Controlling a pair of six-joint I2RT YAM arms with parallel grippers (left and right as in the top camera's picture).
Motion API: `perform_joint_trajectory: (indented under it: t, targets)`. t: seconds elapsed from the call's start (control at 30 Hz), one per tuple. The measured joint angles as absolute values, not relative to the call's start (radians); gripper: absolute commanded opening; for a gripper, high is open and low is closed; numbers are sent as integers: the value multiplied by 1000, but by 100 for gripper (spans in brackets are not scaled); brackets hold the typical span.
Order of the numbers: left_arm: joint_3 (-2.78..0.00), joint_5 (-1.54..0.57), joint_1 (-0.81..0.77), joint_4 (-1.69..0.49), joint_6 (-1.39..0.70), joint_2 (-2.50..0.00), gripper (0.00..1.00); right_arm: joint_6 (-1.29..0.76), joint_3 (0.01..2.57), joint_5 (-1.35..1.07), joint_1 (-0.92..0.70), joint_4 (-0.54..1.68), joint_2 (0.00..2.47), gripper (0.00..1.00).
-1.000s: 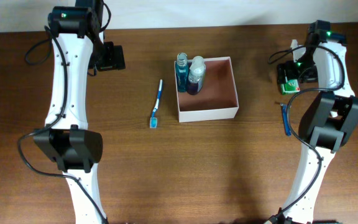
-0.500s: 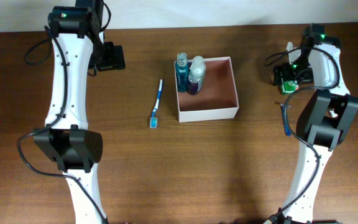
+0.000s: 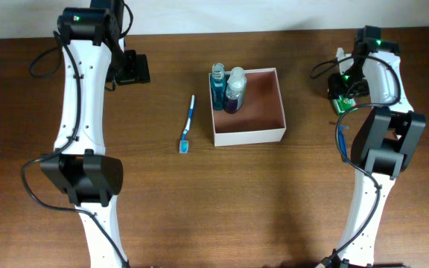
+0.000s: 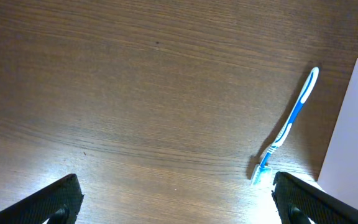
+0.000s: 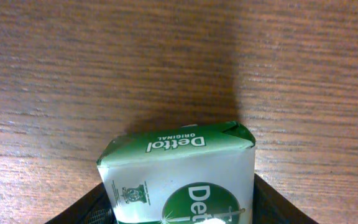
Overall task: Pack container
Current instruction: 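Lower the right gripper and close it on the Dettol soap bar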
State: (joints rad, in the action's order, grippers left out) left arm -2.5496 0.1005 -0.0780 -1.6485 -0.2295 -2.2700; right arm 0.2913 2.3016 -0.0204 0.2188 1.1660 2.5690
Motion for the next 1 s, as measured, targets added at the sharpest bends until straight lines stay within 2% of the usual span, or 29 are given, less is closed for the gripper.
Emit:
perform_joint_trajectory:
  t: [0.03, 0.1, 0.13, 0.4, 0.47, 0.53, 0.7, 0.73, 0.8, 1.0]
  targets:
    - [-2550, 101, -78, -1649, -229, -2270, 99, 292, 2302, -20, 219, 1169, 2569, 59]
    - [-2550, 101, -78, -1649, -229, -2270, 99, 292, 2302, -20, 219, 1177, 2569, 77]
    - [-2550, 101, -78, -1649, -229, -2270, 99, 290, 2302, -16, 219, 1184, 2569, 82]
    - [-2550, 101, -78, -1649, -229, -2270, 99, 337, 2302, 12, 219, 1254, 2571, 81]
    - [-2550, 100, -78, -1649, -229, -2270, 99, 345, 2302, 15, 219, 1254, 2571, 78]
    - [-2550, 101, -78, -1649, -229, -2270, 99, 352, 2302, 19, 219, 1256, 2571, 62]
    - [-2550, 100, -78, -1649, -229, -2270, 99, 356, 2302, 23, 219, 1263, 2571, 45]
    - [-2550, 101, -78, -1649, -229, -2270, 99, 358, 2302, 23, 219, 1265, 2571, 37]
    - [-2550, 101, -78, -1649, -229, -2270, 99, 358, 2302, 25, 219, 1271, 2571, 29]
    - [-2550, 101, -78, -1649, -229, -2270, 100, 324, 2307, 25, 219, 1282, 2571, 29]
